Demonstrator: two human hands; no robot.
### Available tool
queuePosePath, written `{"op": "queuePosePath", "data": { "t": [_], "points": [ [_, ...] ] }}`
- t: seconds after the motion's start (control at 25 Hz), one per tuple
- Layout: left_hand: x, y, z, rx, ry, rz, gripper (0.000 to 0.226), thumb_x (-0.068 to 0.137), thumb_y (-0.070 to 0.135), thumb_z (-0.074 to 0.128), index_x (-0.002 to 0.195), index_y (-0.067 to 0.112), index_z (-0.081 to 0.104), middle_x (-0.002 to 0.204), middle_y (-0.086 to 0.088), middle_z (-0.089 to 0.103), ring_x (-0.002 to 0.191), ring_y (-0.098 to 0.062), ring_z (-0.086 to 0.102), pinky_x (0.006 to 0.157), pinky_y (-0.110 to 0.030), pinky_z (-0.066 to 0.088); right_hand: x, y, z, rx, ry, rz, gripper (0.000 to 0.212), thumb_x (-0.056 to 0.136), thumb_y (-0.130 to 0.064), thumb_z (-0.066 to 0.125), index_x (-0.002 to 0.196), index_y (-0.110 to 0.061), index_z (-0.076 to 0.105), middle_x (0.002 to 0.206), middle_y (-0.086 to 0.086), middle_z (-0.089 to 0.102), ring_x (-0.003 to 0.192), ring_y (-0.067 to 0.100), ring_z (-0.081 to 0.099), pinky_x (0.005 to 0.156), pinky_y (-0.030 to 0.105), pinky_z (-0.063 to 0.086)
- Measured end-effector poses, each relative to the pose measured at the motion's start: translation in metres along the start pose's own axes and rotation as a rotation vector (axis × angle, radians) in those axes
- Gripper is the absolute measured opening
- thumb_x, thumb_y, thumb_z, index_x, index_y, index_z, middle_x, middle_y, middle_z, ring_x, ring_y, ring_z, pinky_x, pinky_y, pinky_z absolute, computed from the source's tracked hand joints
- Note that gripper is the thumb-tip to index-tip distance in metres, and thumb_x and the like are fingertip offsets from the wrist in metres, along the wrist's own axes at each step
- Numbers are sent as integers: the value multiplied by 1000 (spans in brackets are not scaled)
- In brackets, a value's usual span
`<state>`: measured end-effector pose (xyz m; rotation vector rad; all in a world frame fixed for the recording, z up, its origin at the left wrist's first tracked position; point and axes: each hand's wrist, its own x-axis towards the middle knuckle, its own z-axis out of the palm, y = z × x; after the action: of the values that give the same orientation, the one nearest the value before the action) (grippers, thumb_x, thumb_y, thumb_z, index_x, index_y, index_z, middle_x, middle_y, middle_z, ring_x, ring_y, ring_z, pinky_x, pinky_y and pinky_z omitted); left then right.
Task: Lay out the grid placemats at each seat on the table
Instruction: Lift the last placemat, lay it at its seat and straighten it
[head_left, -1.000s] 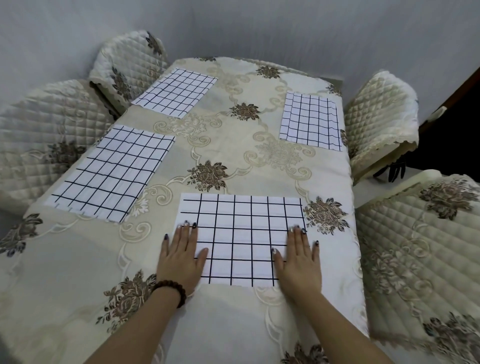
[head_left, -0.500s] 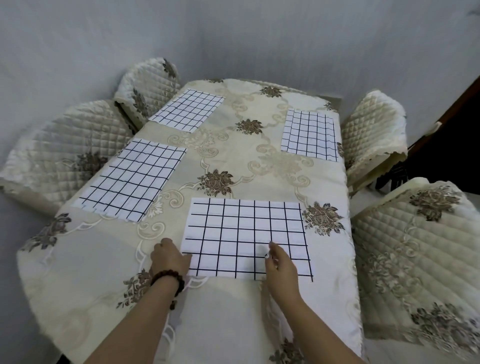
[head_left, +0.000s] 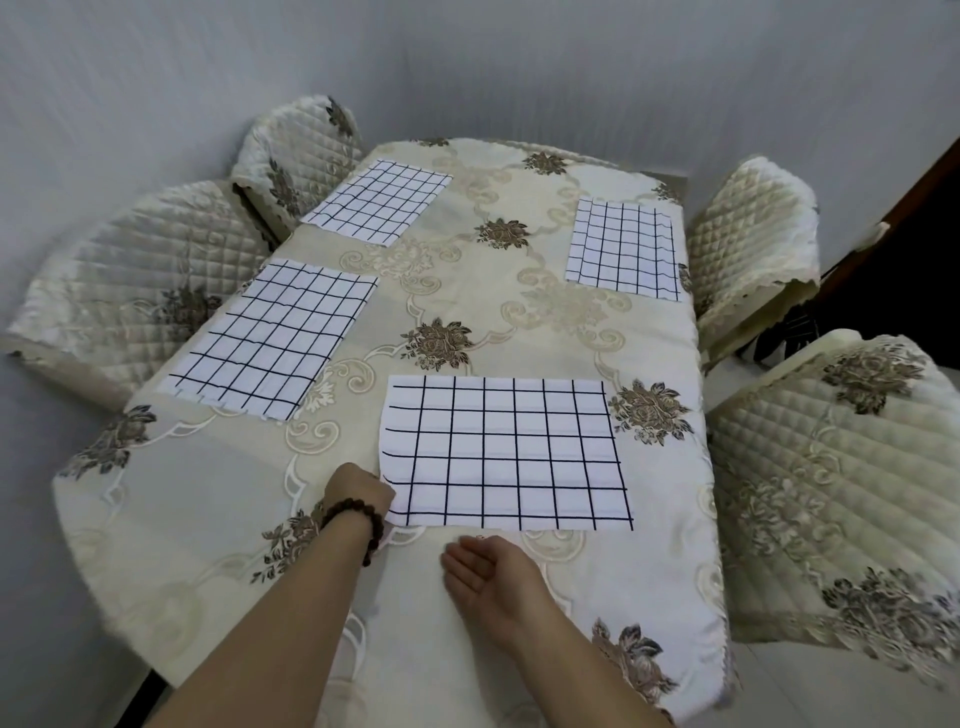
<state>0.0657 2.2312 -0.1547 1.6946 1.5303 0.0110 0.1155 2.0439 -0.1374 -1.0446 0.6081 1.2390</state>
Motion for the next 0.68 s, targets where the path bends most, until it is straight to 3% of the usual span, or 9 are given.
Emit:
{"op": "queuePosePath", "data": {
  "t": [0.04, 0.12, 0.2, 0.28, 0.36, 0.48, 0.6, 0.68],
  "points": [
    [1, -2, -3, -96, -58, -49, 13, 67, 4, 69, 67, -7, 62, 74, -20, 66, 83, -36, 67, 67, -33, 52, 0, 3, 4, 25, -15, 29, 23, 95, -13, 43, 98, 4, 58, 103, 21, 63, 104, 34, 58, 83, 38, 47],
    [-1, -6, -3, -384, -184, -194, 18, 63, 1, 74, 75, -7, 65, 89, -22, 68, 82, -34, 66, 73, -42, 57, 2, 6, 13, 78, -31, 66, 25, 95, -19, 47, 97, 5, 55, 102, 23, 62, 104, 36, 57, 86, 42, 46],
    [-16, -5, 2, -706, -365, -333, 9, 79, -6, 63, 87, -9, 59, 101, -26, 61, 84, -37, 62, 60, -44, 59, 4, 8, 21, 149, -38, 73, 30, 94, -24, 52, 99, 6, 52, 102, 24, 61, 101, 37, 57, 89, 44, 46],
    [-33, -2, 5, -864, -479, -401, 10, 89, -10, 48, 96, -11, 55, 99, -28, 60, 82, -39, 59, 46, -39, 57, 5, 8, 24, 214, -6, 31, 32, 93, -24, 55, 101, 6, 50, 101, 24, 60, 104, 37, 57, 93, 46, 46],
    [-46, 2, 6, -921, -489, -414, 8, 89, -12, 48, 91, -12, 55, 89, -25, 60, 79, -37, 59, 47, -42, 55, 6, 6, 25, 216, 62, -5, 31, 93, -23, 57, 98, 6, 49, 96, 25, 61, 98, 37, 61, 91, 47, 48],
    [-54, 6, 4, -973, -536, -431, 6, 88, -12, 49, 90, -12, 54, 87, -25, 60, 80, -40, 58, 51, -45, 55, 5, 2, 25, 214, 86, -17, 33, 91, -23, 59, 92, 8, 49, 94, 26, 63, 86, 35, 64, 76, 45, 54],
    [-57, 9, 5, -981, -617, -449, 15, 88, -11, 49, 102, -12, 55, 95, -26, 62, 86, -39, 60, 53, -42, 57, 9, -5, 24, 238, 125, -78, 17, 89, -7, 60, 94, 8, 58, 91, 25, 65, 78, 34, 66, 55, 37, 59],
    [-61, 10, 5, -971, -635, -459, 15, 87, -12, 50, 100, -11, 57, 97, -25, 64, 88, -39, 61, 60, -44, 58, 16, -13, 16, 217, 203, -131, 12, 85, 2, 61, 94, 10, 60, 89, 25, 66, 76, 35, 65, 55, 38, 60]
  ]
}}
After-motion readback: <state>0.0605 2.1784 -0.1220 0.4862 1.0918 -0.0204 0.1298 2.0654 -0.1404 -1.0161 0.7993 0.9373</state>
